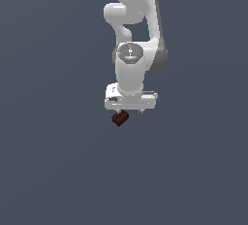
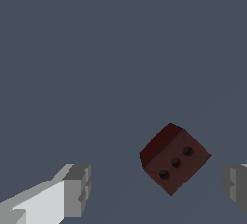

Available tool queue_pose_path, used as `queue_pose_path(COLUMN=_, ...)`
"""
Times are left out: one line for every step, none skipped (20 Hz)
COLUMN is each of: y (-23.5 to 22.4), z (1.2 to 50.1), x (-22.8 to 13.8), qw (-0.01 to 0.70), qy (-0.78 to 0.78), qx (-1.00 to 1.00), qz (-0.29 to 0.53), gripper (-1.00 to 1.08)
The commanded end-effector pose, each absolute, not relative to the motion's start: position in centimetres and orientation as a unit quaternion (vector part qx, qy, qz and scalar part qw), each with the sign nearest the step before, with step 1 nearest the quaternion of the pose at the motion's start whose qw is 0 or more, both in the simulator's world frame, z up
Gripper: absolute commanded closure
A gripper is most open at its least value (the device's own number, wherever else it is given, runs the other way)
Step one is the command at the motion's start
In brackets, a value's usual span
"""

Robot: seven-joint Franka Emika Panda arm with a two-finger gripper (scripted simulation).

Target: Pick up the object and move it to a goal position.

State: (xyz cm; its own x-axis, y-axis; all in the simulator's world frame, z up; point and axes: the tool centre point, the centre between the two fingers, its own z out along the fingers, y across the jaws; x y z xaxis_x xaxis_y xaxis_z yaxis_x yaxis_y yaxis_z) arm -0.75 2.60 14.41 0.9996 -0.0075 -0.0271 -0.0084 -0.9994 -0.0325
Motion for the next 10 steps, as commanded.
queue_pose_path(y=2.6, z=14.4, x=-0.7, qw=0.016, qy=0.004, qx=-1.000, qz=0.013, gripper=-0.92)
queue_pose_path(y=2.5, z=14.4, x=-0.7, qw=0.016, qy=0.005, qx=-1.000, qz=0.013, gripper=-0.92)
queue_pose_path(y=2.4, z=14.5, x=-0.7, qw=0.016, qy=0.007, qx=-1.000, qz=0.013, gripper=-0.92)
queue_pose_path(y=2.1, z=14.6, x=-0.6, qw=0.016, qy=0.010, qx=-1.000, qz=0.013, gripper=-0.92)
queue_pose_path(y=1.6, z=14.7, x=-0.6, qw=0.015, qy=0.014, qx=-1.000, qz=0.012, gripper=-0.92)
queue_pose_path(y=1.1, z=14.9, x=-0.5, qw=0.014, qy=0.020, qx=-1.000, qz=0.011, gripper=-0.92)
queue_pose_path(y=0.5, z=15.1, x=-0.4, qw=0.013, qy=0.026, qx=-1.000, qz=0.010, gripper=-0.92)
queue_pose_path(y=-0.1, z=15.3, x=-0.3, qw=0.013, qy=0.032, qx=-0.999, qz=0.009, gripper=-0.92)
queue_pose_path(y=-0.5, z=15.5, x=-0.2, qw=0.012, qy=0.035, qx=-0.999, qz=0.008, gripper=-0.92)
queue_pose_path(y=-0.8, z=15.6, x=-0.2, qw=0.012, qy=0.038, qx=-0.999, qz=0.008, gripper=-0.92)
